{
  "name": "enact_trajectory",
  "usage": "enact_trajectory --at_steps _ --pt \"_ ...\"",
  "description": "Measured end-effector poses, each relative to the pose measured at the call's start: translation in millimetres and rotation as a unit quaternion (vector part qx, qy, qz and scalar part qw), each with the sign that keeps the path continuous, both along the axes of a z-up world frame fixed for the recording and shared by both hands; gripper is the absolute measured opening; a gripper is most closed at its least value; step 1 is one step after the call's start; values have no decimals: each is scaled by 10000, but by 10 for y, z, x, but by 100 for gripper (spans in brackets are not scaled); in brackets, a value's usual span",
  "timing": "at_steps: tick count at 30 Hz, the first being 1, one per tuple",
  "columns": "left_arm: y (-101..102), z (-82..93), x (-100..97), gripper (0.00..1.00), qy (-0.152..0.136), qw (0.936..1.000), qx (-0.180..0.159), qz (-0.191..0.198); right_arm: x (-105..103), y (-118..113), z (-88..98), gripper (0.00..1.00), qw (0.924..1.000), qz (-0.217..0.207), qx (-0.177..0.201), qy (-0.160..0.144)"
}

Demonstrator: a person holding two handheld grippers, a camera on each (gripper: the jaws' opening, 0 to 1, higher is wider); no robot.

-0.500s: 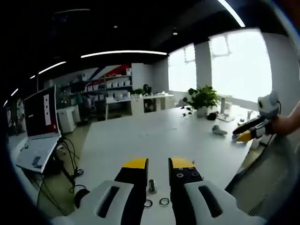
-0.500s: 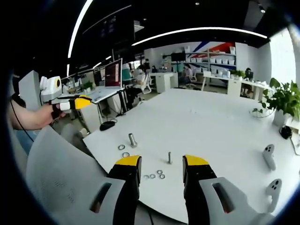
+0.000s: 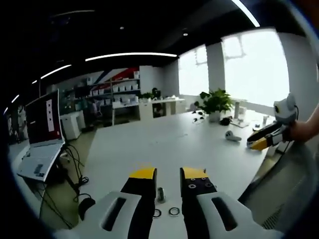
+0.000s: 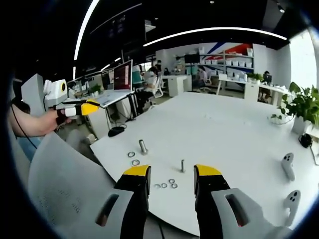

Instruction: Place the washer onto the threaded stud by aligning its center hole with the stud, sliding it down to the base, and recovering from edge contact or off-axis alignment until the washer reaches the visible bottom stop.

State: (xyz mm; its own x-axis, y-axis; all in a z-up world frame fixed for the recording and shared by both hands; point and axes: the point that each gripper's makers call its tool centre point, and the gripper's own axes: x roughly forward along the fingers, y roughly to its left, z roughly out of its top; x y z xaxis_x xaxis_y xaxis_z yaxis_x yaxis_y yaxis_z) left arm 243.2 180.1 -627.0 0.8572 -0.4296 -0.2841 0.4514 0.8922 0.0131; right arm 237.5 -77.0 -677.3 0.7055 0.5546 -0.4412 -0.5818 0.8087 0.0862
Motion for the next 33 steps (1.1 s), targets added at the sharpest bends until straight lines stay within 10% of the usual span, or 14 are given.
enact_trajectory --at_steps 33 --pt "-60 -87 -41 14 278 9995 -129 -93 -49 58 -50 36 9997 161 -156 89"
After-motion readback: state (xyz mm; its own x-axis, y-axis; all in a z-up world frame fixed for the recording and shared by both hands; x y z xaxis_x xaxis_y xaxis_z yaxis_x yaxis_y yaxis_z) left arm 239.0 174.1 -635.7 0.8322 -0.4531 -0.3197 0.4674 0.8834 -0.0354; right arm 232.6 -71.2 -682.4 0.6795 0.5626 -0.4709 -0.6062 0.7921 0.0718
